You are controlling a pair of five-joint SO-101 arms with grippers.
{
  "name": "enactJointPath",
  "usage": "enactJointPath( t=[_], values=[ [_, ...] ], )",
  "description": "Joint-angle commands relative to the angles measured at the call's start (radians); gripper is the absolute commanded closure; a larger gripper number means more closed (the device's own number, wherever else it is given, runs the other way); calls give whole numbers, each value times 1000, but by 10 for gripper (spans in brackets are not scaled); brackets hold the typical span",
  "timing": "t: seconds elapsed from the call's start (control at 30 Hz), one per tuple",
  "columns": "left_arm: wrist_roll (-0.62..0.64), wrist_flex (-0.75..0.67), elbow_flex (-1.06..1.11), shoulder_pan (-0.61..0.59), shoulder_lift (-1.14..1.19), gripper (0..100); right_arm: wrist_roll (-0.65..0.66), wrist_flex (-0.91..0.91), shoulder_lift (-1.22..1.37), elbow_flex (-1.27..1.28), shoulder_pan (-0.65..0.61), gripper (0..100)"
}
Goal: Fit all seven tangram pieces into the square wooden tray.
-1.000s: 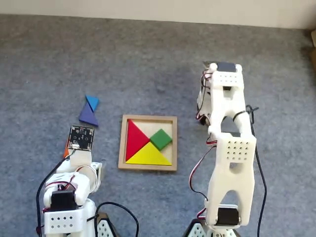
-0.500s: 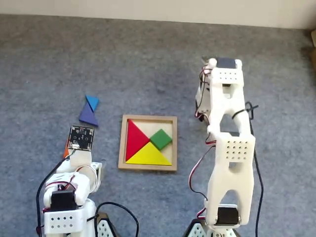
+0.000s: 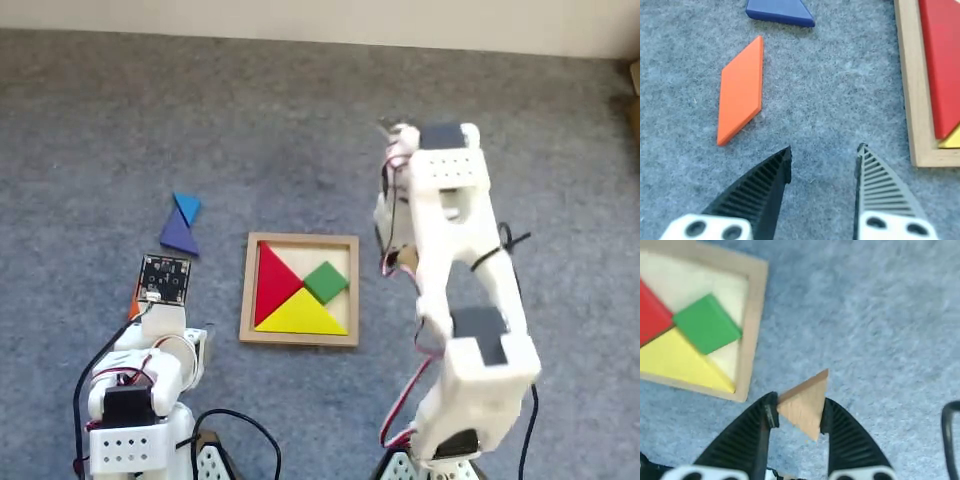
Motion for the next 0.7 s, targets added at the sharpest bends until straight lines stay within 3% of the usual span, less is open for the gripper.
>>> enactJointPath(
  t=[0.0, 0.1, 0.3, 0.67],
  values=[
    [9, 5, 21, -5, -50, 787, -12, -73, -193, 145, -62, 968],
    [9, 5, 21, -5, -50, 787, -32, -150, -278, 275, -107, 968],
    [9, 5, 21, -5, -50, 787, -192, -315, -311, 440, -208, 967],
    [9, 5, 21, -5, -50, 787, -500, -427, -168, 469, -343, 965]
  ],
)
